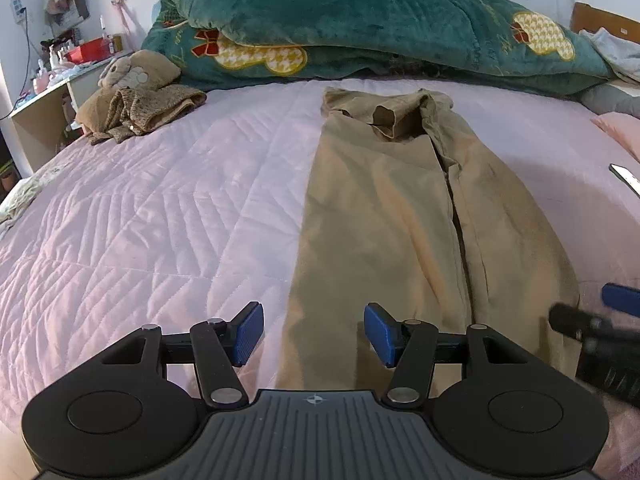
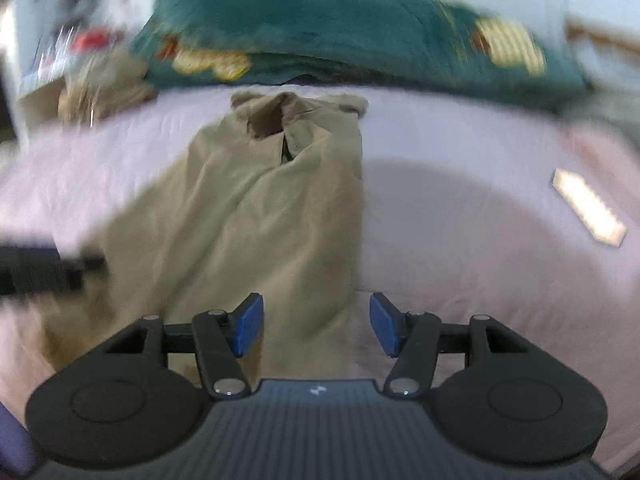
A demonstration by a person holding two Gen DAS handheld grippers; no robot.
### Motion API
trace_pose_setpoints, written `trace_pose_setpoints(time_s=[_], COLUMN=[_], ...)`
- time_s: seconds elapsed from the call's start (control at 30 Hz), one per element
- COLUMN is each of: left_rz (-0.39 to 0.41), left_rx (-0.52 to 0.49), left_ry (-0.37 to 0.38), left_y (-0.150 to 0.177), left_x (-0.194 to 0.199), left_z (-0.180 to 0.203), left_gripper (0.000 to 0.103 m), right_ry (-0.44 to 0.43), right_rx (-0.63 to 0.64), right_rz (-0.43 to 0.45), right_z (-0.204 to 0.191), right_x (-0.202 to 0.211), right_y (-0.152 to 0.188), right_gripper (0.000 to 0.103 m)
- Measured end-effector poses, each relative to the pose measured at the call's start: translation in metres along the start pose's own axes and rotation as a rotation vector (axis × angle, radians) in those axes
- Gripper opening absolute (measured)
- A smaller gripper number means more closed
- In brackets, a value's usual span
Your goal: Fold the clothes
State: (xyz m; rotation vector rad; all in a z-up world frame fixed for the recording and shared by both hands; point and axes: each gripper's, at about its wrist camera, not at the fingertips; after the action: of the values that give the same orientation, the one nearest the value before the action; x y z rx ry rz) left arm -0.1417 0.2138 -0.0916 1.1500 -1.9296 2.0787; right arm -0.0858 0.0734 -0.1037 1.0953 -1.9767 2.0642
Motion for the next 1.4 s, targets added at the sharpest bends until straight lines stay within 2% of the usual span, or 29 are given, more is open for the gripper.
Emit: trace_pose_setpoints(time_s=[0.07,0.13,0.23,0.33,0.37,0.43,0.5,0.53,0.57,0.6,0.67,0.7,0.8,0.87,1.03,1.13,1.23,1.3,1.4], left_rz=[0.004,0.015,0.050,0.038,0.033,0.015,0.009,0.019,0.032,0.033,0.056,0.072,0.058,0.067,0.085,0.078,0.002,-0.049,-0.132], left_rx=[0.009,0.013,0.015,0.058,0.072,0.087,0.077,0.071,0.065,0.057,0.023,0.005,0.100,0.108,0.135,0.156,0.171,0.266,0.303], left_ry=[0.009,0.010,-0.008,0.023,0.033,0.004,-0.031,-0.061,-0.094,-0.120,-0.171,-0.195,-0.170,-0.166,-0.188,-0.170,-0.154,-0.122,-0.113], left_y=[-0.003,-0.004,-0.003,0.001,0.002,0.011,0.019,0.020,0.021,0.025,0.031,0.033,0.032,0.030,0.025,0.025,0.013,0.004,-0.011], left_x=[-0.003,-0.004,-0.004,-0.009,-0.010,-0.018,-0.023,-0.022,-0.020,-0.024,-0.031,-0.034,-0.042,-0.046,-0.062,-0.062,-0.066,-0.068,-0.082], left_z=[0.002,0.004,0.006,0.003,0.002,-0.001,0.003,0.007,0.011,0.014,0.021,0.024,0.013,0.014,0.018,0.014,0.010,-0.004,-0.015], left_gripper=[0.058,0.058,0.058,0.059,0.059,0.061,0.064,0.070,0.080,0.085,0.103,0.103,0.103,0.103,0.103,0.103,0.103,0.103,0.103], right_ry=[0.058,0.080,0.130,0.186,0.193,0.181,0.180,0.181,0.165,0.150,0.130,0.120,0.083,0.051,-0.038,-0.103,-0.194,-0.266,-0.333], right_rx=[-0.102,-0.165,-0.169,-0.107,-0.120,-0.185,-0.190,-0.188,-0.188,-0.188,-0.209,-0.224,-0.252,-0.255,-0.276,-0.374,-0.431,-0.383,-0.393], right_rz=[0.014,0.000,-0.070,-0.140,-0.167,-0.198,-0.230,-0.252,-0.268,-0.284,-0.326,-0.353,-0.443,-0.468,-0.421,-0.386,-0.336,-0.352,-0.396], right_z=[0.007,0.016,0.024,0.015,0.017,0.028,0.038,0.042,0.046,0.049,0.056,0.060,0.072,0.076,0.087,0.105,0.122,0.125,0.139], right_x=[-0.005,-0.009,-0.019,-0.036,-0.042,-0.049,-0.059,-0.065,-0.068,-0.071,-0.076,-0.079,-0.088,-0.090,-0.078,-0.071,-0.064,-0.065,-0.067], right_y=[0.000,0.002,0.003,0.004,0.001,-0.007,-0.008,-0.008,-0.010,-0.011,-0.017,-0.021,-0.031,-0.033,-0.025,-0.020,-0.011,-0.012,-0.017], right_gripper=[0.059,0.060,0.063,0.066,0.070,0.074,0.103,0.103,0.103,0.103,0.103,0.103,0.103,0.103,0.103,0.103,0.103,0.103,0.103])
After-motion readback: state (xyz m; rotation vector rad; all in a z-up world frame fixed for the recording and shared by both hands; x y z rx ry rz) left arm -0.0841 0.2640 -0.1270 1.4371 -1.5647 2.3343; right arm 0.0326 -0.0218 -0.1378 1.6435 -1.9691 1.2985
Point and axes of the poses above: each gripper's, at about its wrist camera, not at the fingertips, and x roughly against the way its jaws point, z to its right, y to its underside, and after that the axes turned 9 degrees about z, right-handed
